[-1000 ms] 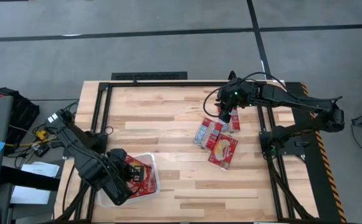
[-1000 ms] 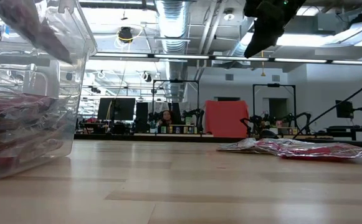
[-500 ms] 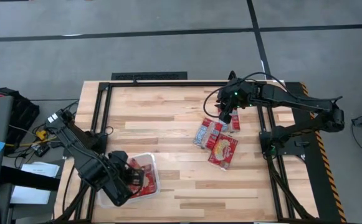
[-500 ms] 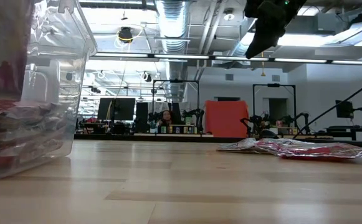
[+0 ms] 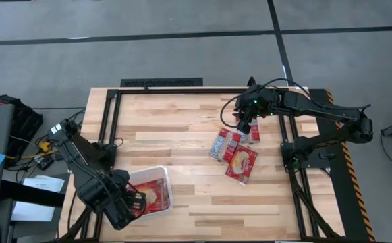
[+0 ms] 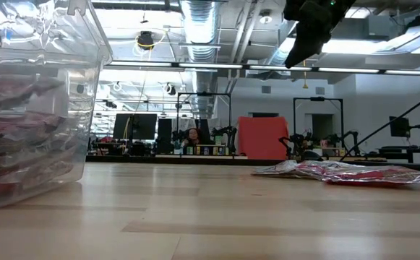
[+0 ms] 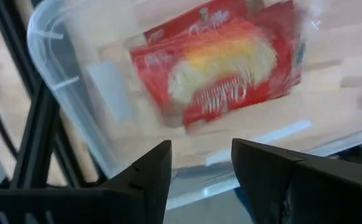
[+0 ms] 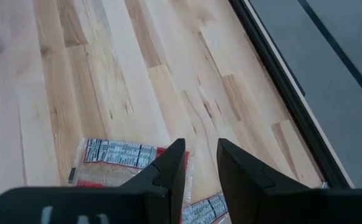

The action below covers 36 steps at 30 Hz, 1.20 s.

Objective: Sort popcorn bags into baskets
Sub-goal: Put the red popcorn bag into the transparent bin

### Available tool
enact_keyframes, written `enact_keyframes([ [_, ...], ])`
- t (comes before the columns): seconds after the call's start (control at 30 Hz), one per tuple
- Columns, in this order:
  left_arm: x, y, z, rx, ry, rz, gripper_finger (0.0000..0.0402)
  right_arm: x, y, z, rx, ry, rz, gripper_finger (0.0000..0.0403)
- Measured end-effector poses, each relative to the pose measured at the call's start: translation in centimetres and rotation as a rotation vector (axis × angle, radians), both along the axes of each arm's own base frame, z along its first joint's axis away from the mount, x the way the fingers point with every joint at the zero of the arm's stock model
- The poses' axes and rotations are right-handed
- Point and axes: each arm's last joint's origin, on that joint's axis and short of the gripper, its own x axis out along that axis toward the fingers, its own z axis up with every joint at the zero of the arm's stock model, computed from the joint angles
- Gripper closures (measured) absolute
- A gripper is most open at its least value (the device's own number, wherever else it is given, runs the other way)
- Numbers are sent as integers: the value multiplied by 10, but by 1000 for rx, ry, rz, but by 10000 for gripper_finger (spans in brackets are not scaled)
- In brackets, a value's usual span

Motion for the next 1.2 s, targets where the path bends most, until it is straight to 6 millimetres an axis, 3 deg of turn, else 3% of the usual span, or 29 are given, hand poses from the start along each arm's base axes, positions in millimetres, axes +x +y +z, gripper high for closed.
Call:
enact_keyframes([
  [0.3,5,2,1,50,-87,13,248,0,0,0,-1,-3,0,285],
  [0.47,28,27,6,218,-269,34,248,1,2,0,27,-11,22,285],
  [0.7,81,109,28,426,-427,-146,248,-8,2,-9,108,81,-23,285],
  [0.9,127,197,36,478,-560,-377,224,-22,4,-60,237,175,-137,283],
  [1.07,149,262,18,496,-659,-413,183,-29,8,-112,359,139,-203,253],
  [1.2,168,299,-27,419,-741,-404,162,-34,11,-141,423,125,-299,224],
])
